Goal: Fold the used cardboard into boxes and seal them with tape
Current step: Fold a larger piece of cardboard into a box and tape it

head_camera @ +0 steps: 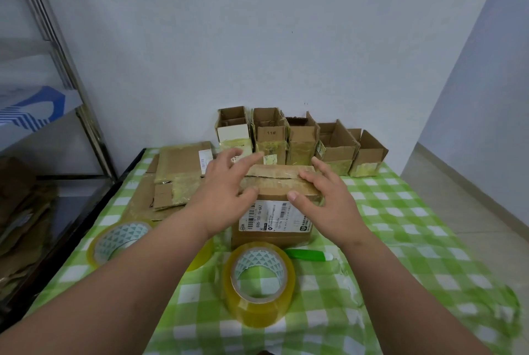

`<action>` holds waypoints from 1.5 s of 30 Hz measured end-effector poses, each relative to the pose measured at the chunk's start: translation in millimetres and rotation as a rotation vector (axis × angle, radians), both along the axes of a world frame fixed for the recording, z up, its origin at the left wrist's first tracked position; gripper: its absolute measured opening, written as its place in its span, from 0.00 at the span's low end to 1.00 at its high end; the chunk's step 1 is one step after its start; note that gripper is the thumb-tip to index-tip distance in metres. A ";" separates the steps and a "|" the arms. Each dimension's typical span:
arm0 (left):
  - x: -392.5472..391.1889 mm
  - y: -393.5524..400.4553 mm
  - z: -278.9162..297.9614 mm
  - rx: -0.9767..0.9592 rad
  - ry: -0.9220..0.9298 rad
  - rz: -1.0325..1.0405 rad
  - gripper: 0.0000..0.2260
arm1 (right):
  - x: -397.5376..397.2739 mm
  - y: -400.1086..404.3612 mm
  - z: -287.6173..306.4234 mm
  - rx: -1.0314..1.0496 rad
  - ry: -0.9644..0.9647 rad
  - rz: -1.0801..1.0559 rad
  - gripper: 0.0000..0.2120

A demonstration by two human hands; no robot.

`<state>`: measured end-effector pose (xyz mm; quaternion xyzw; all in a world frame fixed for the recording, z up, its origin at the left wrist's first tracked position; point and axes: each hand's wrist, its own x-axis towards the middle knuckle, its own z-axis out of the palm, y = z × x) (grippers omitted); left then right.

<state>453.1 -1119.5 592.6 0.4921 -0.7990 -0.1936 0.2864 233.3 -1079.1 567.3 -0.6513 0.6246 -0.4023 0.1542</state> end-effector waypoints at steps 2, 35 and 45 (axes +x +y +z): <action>0.4 0.0 -4.7 -0.055 -0.081 -0.024 0.22 | 0.3 0.2 -2.2 -0.018 0.050 -0.006 0.29; 0.7 8.1 -2.6 0.034 -0.280 -0.034 0.34 | 0.1 6.5 -3.1 0.032 0.100 -0.047 0.35; 10.6 15.0 -5.5 -0.200 -0.332 0.050 0.31 | 16.0 25.5 -11.2 -0.050 0.152 -0.155 0.37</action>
